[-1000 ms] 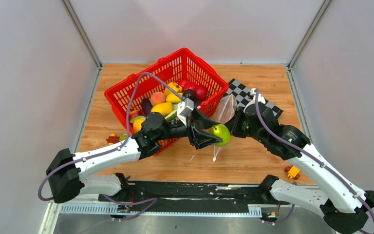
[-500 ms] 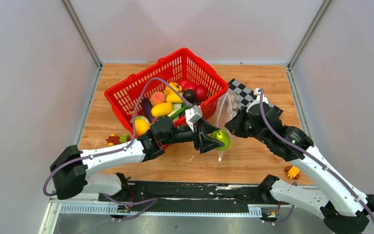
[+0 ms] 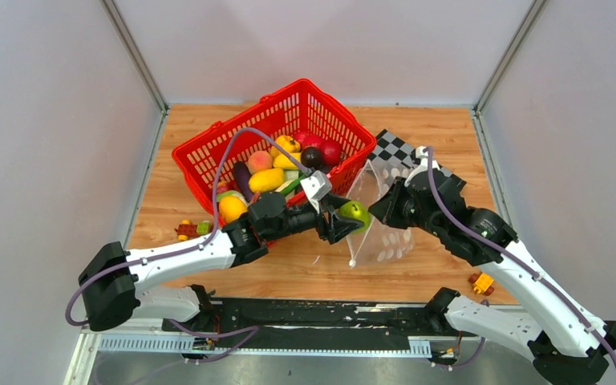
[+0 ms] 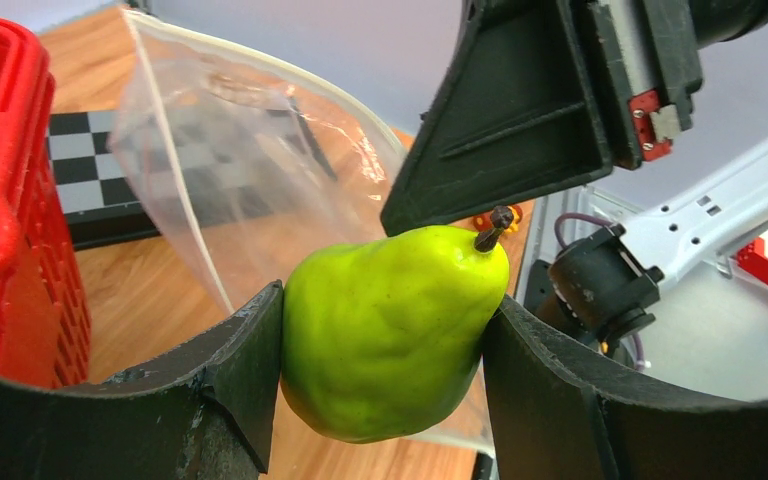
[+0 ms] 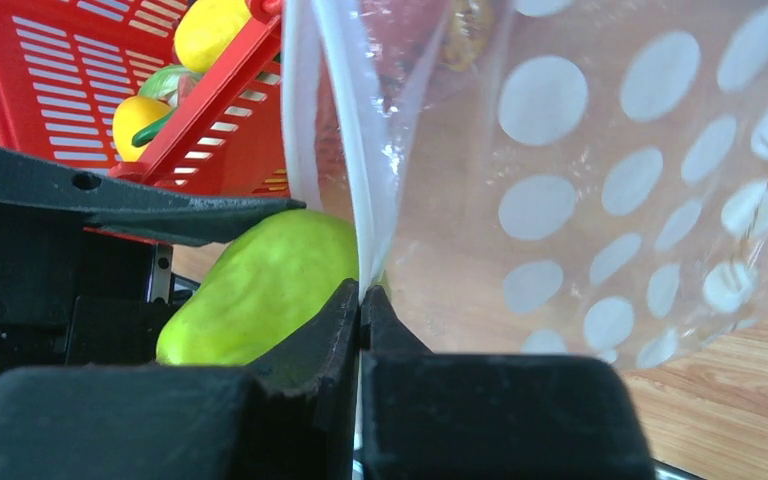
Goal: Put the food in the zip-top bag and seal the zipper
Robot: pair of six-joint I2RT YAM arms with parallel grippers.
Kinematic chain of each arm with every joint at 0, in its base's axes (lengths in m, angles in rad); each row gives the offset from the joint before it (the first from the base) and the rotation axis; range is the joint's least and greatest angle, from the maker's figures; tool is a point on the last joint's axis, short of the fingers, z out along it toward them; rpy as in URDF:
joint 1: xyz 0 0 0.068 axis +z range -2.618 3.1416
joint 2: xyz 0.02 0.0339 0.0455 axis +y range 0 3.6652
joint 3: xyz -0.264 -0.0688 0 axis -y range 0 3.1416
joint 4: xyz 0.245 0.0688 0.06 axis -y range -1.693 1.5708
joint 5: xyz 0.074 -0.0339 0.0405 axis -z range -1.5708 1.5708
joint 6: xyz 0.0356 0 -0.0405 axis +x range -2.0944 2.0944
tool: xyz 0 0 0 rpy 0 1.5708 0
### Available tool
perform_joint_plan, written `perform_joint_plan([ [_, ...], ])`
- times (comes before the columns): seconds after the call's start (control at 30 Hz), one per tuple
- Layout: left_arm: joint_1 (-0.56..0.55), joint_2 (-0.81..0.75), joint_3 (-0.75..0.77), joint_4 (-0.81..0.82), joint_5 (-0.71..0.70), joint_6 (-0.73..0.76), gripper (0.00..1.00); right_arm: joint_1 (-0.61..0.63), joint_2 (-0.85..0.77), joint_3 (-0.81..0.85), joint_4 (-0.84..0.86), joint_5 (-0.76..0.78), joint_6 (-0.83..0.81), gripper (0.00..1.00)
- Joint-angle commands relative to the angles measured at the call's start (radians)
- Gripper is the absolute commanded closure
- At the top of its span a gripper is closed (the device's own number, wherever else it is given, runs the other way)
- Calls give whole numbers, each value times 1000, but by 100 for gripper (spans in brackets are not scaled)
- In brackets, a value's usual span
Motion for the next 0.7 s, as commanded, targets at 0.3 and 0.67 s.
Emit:
perform_joint_plan([
  [0.3, -8, 45, 44, 144, -120, -36, 50, -4, -42, 23, 77, -132, 27, 100],
  [0.67, -8, 56, 20, 207, -160, -75, 38, -18, -75, -38, 175, -247, 138, 100],
])
